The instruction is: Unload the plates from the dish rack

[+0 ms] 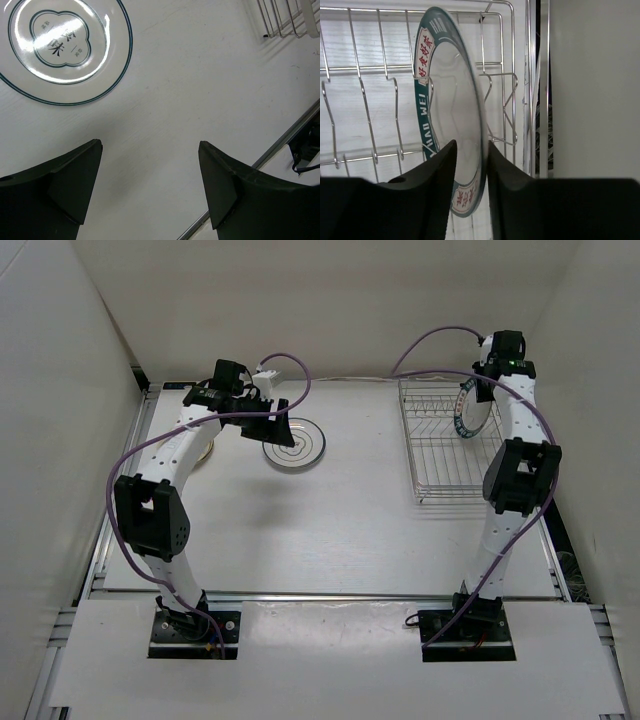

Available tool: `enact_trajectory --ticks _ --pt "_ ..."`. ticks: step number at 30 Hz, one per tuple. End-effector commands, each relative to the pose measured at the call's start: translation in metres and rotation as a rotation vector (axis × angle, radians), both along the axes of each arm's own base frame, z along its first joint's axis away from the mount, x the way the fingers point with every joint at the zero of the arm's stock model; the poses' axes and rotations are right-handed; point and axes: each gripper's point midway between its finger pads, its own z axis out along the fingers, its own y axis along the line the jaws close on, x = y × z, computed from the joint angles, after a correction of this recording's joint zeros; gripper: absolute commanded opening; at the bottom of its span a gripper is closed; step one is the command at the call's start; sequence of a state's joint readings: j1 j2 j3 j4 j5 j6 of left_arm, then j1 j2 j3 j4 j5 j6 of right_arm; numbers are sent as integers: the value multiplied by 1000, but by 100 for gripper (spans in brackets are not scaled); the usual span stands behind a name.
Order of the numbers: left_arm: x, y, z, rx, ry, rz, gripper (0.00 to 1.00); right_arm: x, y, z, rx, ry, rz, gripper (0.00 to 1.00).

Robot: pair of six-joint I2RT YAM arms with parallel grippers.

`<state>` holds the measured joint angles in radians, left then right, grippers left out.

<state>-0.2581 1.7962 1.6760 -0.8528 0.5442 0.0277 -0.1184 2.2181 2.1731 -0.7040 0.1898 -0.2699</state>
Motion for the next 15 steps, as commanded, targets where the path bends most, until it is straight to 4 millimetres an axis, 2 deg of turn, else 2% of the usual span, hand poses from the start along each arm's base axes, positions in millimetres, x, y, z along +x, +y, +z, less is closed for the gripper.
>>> enact_trajectory --ticks 1,2,4,5,7,8,11,13,15 --pt "-1 -3 4 -20 -17 -26 89 12 5 22 14 -63 28 33" --pt "-2 -3 1 -18 -8 -26 89 12 5 22 14 -63 28 23" --pt "-2 -3 1 -18 -8 -26 89 12 5 22 14 -63 28 11" --pt "-2 -3 1 -18 -8 -26 89 12 5 22 14 -63 28 0" --pt "-2 -3 1 -18 -8 -26 89 9 3 36 3 -87 21 0" --pt "-2 -3 -3 -16 1 -26 89 9 4 36 14 -90 10 0" --pt "-2 -3 -3 -19 7 -20 89 4 -2 74 -2 -169 -41 0" --pt "-5 -4 -6 -25 19 -26 92 -1 -3 89 -1 -200 -66 0" --pt "-6 -5 -4 -31 17 -19 92 -7 -11 117 -23 -266 -120 0"
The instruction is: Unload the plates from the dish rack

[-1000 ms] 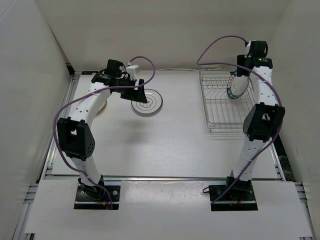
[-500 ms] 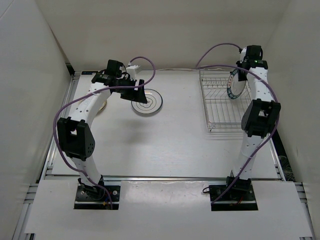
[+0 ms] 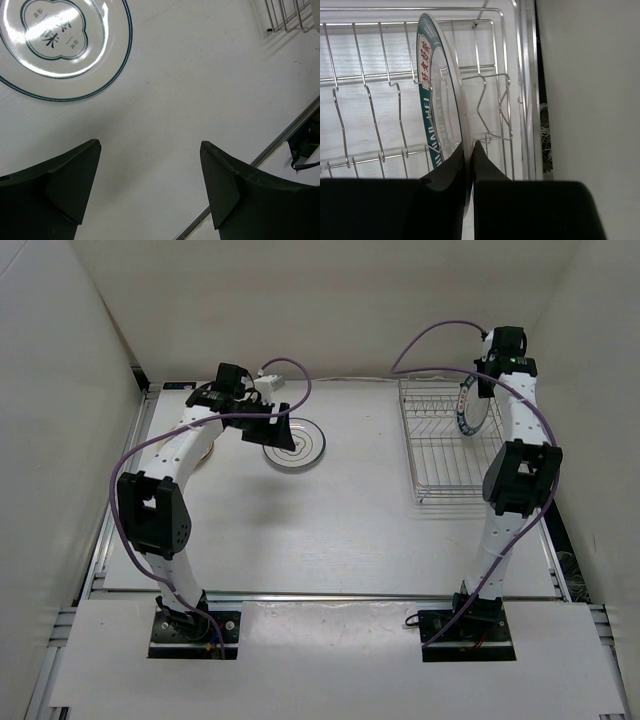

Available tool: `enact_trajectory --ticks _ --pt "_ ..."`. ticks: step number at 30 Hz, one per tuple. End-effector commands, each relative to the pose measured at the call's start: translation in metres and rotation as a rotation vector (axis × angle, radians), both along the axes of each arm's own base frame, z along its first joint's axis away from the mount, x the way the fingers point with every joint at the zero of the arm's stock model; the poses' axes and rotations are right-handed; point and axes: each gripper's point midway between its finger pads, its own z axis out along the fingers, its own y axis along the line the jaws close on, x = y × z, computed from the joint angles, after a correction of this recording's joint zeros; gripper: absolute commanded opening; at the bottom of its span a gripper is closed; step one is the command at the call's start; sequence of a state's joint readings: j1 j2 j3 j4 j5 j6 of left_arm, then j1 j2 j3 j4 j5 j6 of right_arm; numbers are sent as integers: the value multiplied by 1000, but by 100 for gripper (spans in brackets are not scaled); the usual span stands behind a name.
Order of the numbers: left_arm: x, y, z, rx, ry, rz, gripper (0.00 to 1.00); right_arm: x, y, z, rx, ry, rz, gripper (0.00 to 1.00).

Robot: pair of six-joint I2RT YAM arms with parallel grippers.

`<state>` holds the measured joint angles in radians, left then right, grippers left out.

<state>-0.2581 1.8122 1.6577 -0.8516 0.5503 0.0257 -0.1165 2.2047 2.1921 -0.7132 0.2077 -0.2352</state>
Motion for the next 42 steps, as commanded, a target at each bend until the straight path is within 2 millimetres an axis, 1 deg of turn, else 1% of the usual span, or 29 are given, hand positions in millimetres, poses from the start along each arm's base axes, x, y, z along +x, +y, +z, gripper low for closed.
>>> enact_trajectory --ticks 1,2,4,5,7,8,9,10,11,13,14,15,16,18,19,21,22,23,24,25,26,27,28,29,32,34,35,40,42 --pt "-3 -4 8 -34 -17 -16 92 -11 -13 108 -36 -244 -111 0" --pt "-4 -4 12 -36 -26 -16 93 -16 -15 122 -49 -272 -126 0" --pt "-4 -4 12 -36 -26 -16 93 -22 -18 135 -58 -301 -151 0" --pt "-5 -4 16 -39 -36 -16 93 -30 -19 151 -68 -331 -163 0" --pt "-6 -2 16 -32 -38 -11 94 -38 -18 156 -61 -339 -168 0" --pt "-8 0 17 -26 -43 -5 96 -46 -16 164 -56 -351 -161 0" --pt "-7 0 24 -31 -65 -5 96 -49 -13 168 -49 -357 -151 0" --pt "-9 0 20 -29 -57 -5 99 -54 -7 167 -22 -350 -132 0" --pt "-12 1 23 -30 -61 -5 100 -62 -2 177 1 -369 -126 0" --pt "-15 2 28 -34 -74 -5 100 -72 8 172 53 -347 -105 0" --pt "-18 3 31 -35 -79 -5 100 -78 26 180 124 -362 -45 0" --pt "-19 1 31 -42 -82 -20 100 -83 39 171 180 -329 3 0" --pt "-25 -1 35 -61 -80 -35 100 -91 58 173 242 -319 81 0" --pt "-31 -4 38 -87 -75 -54 100 -105 95 164 378 -262 233 0" --pt "-35 -5 39 -96 -78 -71 100 -124 136 148 561 -175 385 0" --pt "-41 -12 47 -141 -76 -105 100 -149 170 139 737 -88 519 0" --pt "-47 -13 45 -152 -53 -116 100 -169 190 122 816 -6 558 0" --pt "-52 -18 49 -190 -43 -145 100 -180 212 111 865 52 612 0" --pt "-56 -22 53 -222 -18 -149 100 -195 228 108 912 93 664 0" --pt "-60 -23 54 -255 7 -158 100 -204 239 99 926 133 696 0" --pt "-65 -26 58 -289 16 -185 100 -218 259 89 942 193 745 0" --pt "-77 -33 64 -356 56 -229 100 -225 267 85 941 220 768 0" --pt "-83 -36 58 -386 106 -240 100 -231 282 81 936 246 812 0" --pt "-90 -40 65 -442 121 -283 100 -234 289 75 950 278 823 0" --pt "-99 -45 54 -509 233 -304 100 -238 310 68 981 336 865 0" --pt "-100 -48 54 -550 266 -324 100 -238 322 61 996 376 879 0" --pt "-99 -49 45 -548 296 -315 100 -234 323 60 995 371 882 0" --pt "-92 -51 26 -546 363 -289 100 -226 347 56 1039 412 921 0" --pt "-88 -52 18 -545 383 -283 94 -218 352 55 1060 412 930 0"
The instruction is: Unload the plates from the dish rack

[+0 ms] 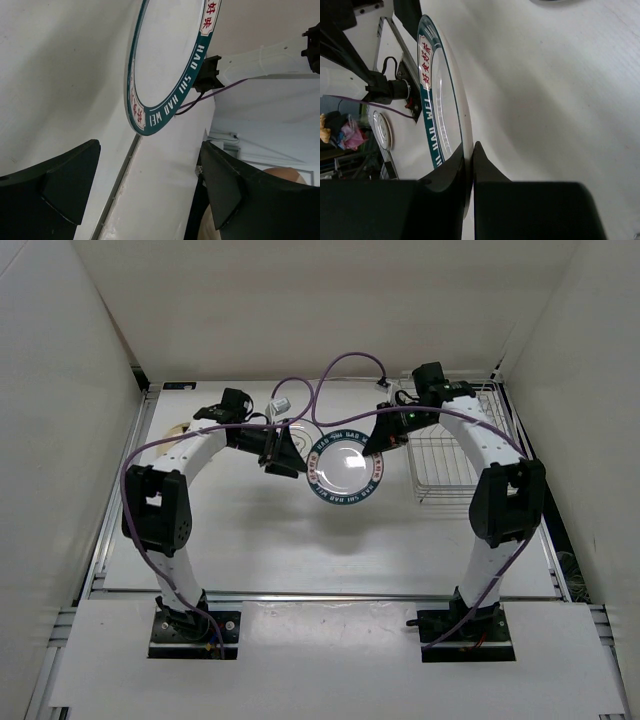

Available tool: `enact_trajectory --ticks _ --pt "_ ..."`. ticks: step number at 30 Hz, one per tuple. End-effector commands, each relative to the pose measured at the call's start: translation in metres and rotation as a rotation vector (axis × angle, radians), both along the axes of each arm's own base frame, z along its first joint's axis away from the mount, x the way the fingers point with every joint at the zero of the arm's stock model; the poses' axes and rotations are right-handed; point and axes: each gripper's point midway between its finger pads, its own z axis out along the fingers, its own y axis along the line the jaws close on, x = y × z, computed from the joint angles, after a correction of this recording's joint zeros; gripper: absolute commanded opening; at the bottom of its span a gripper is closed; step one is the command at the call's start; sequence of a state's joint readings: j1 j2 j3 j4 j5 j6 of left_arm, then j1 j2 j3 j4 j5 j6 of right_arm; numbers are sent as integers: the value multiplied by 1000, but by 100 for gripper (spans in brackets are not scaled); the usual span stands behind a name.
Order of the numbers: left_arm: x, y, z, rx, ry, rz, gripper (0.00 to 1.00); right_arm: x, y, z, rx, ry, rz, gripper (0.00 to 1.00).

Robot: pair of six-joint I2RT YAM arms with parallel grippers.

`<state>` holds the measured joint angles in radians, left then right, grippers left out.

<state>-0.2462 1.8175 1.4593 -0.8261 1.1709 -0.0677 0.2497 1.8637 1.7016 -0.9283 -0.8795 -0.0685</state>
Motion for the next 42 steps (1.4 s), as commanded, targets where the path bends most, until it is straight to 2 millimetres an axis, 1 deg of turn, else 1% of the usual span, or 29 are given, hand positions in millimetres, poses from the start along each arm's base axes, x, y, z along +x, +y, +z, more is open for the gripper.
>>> enact_trajectory --ticks 1,3,5,7,9,12,13,14,15,18,19,20,23,24,25,26,27,28,29,30,32,34,35,36,37,38,39,41,42 --pt "-1 -5 4 -57 12 -28 91 5 26 31 128 -41 71 0" --pt "3 -6 -1 -53 34 -24 83 5 34 33 171 -20 98 0" --pt "6 -6 -3 -52 39 -24 80 4 38 35 208 18 110 0" --pt "6 -7 -7 -49 58 -21 78 -3 44 40 263 61 144 0" --pt "10 -8 -7 -52 48 -21 74 -4 50 36 285 95 160 0" --pt "11 -8 -11 -49 58 -21 64 -8 54 34 308 137 173 0" --pt "11 -8 -11 -49 58 -21 61 -8 54 28 304 154 170 0" --pt "12 -7 -12 -40 56 -16 58 -11 58 30 315 151 188 0" --pt "12 -7 -12 -40 56 -16 46 -12 59 31 314 159 184 0" --pt "13 -7 -15 -23 51 -9 25 -11 59 28 320 171 187 0" --pt "13 -7 -15 -23 51 -9 14 -11 60 27 328 183 191 0" --pt "13 -7 -15 -23 51 -9 10 -12 60 29 335 194 192 0" --pt "12 -7 -11 -26 41 -9 10 -12 60 27 341 205 194 0" --pt "12 -6 -8 -28 32 -9 10 -12 60 27 341 206 194 2" --pt "13 -6 -10 -15 29 -3 10 -10 60 23 317 209 177 12" --pt "17 -6 -7 -6 -8 6 10 -7 59 17 283 208 155 27" --pt "22 -5 -11 31 12 41 10 -3 57 12 238 183 130 40" --pt "26 -4 -13 46 18 63 10 3 55 11 187 140 100 48" --pt "24 -4 -16 58 37 82 10 6 51 4 133 105 80 49" --pt "29 -5 -19 56 37 103 10 13 44 -6 55 68 42 49" --pt "32 -7 -21 59 103 148 10 18 32 -1 29 33 7 54" --pt "33 -8 -25 60 170 175 10 25 19 9 10 -22 -19 63" --pt "38 -5 -31 63 200 195 10 26 17 12 4 -47 -18 63" --pt "40 -7 -27 44 214 191 10 25 11 25 -1 -82 -24 63" --pt "44 -2 -22 13 269 204 10 24 8 27 -13 -112 -17 64" --pt "53 -2 -22 -5 286 207 10 23 3 33 -13 -134 -18 66" --pt "60 0 -20 -21 295 213 10 20 0 46 -15 -176 -18 69" --pt "75 9 -18 -45 339 242 10 13 -7 50 -20 -176 -25 72" --pt "86 11 -18 -58 349 248 10 8 -12 59 -9 -192 -34 72"
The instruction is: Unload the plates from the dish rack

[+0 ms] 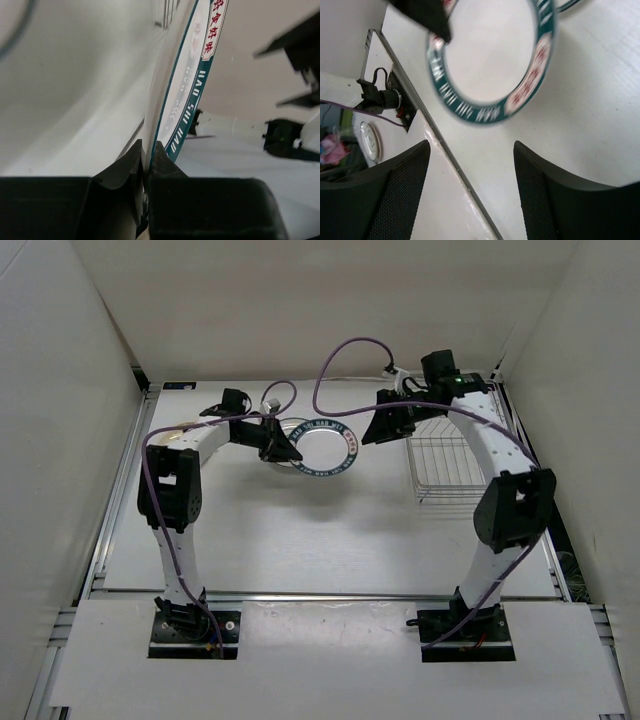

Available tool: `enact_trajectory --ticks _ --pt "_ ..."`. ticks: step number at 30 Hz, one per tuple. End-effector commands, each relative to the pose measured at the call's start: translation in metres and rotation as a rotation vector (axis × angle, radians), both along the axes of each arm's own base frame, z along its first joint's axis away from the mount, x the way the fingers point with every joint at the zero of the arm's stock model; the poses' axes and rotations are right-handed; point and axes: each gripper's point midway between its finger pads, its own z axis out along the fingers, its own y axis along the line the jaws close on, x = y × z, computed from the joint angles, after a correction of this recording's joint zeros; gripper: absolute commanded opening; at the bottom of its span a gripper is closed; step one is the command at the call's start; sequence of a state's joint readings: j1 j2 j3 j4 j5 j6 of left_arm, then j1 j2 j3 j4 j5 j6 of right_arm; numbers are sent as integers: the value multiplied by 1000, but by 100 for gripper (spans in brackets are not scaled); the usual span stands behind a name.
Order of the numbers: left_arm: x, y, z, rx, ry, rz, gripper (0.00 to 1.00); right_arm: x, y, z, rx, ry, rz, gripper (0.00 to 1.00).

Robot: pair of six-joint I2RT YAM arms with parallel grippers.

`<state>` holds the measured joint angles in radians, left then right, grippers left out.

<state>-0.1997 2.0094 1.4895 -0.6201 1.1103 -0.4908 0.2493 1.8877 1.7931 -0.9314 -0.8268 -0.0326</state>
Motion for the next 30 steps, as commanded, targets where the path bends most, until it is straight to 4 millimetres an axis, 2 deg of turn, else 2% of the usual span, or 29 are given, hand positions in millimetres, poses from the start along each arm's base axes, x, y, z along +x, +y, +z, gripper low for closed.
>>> enact_trajectory --ticks 1,3,7,9,13,17,23,28,30 --pt "36 12 31 -109 -2 48 10 -17 -18 41 8 -118 1 72" --pt "57 22 31 -113 -8 84 10 -28 -24 45 4 -136 4 73" --pt "87 43 24 -115 -12 137 10 -47 -37 36 -8 -92 -14 74" --pt "102 55 14 -92 -18 179 10 -51 -43 36 -22 -108 -24 74" --pt "118 68 -7 -50 -29 223 10 -58 -46 33 -37 -103 -23 74" --pt "121 70 -31 -17 -16 230 10 -56 -47 29 -47 -96 -26 74" --pt "125 72 -37 4 -62 221 10 -51 -46 32 -43 -114 -27 74" --pt "123 76 -55 56 -53 230 10 -49 -45 27 -45 -105 -27 74" --pt "124 79 -62 94 -58 243 15 -49 -45 27 -45 -105 -27 74"
